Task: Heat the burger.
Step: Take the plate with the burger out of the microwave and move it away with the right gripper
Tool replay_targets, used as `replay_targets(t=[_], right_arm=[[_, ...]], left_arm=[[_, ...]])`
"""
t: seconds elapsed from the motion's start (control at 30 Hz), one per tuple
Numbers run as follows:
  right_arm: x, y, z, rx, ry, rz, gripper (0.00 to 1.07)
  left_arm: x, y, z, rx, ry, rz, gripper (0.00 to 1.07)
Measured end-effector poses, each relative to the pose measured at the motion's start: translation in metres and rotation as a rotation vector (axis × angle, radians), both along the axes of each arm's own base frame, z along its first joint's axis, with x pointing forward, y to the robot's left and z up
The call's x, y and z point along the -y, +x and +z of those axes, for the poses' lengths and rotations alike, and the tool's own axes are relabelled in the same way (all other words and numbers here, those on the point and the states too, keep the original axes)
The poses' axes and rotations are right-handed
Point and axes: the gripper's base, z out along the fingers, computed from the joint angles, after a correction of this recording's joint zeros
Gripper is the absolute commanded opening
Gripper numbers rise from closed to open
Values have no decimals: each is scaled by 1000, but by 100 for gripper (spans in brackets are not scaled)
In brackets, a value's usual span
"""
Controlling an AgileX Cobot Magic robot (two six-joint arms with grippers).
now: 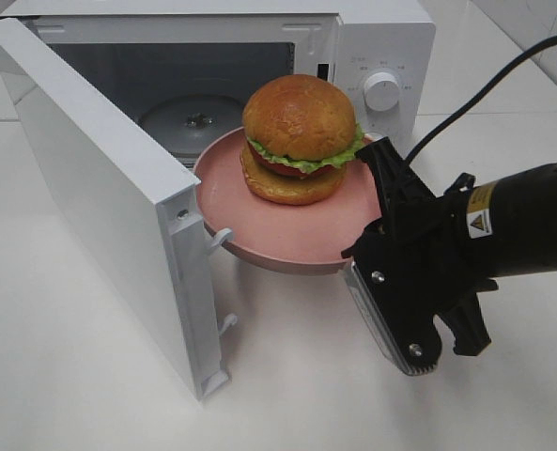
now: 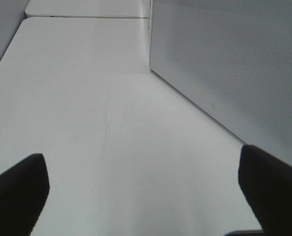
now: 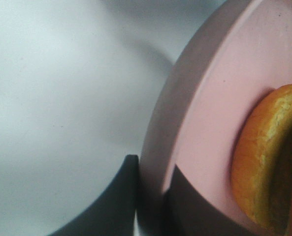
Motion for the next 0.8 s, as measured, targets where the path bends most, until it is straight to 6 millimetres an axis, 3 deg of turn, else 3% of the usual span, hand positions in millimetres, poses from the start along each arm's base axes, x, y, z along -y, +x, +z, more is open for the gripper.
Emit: replay_targets(t=[0.23,0.8], right_arm=[[20,-26,5,5,28,-23,0],[53,-68,11,-22,32,-56,0]], left_arm=[[0,0,0,0,0,0,99],[0,0,0,0,0,0,99]])
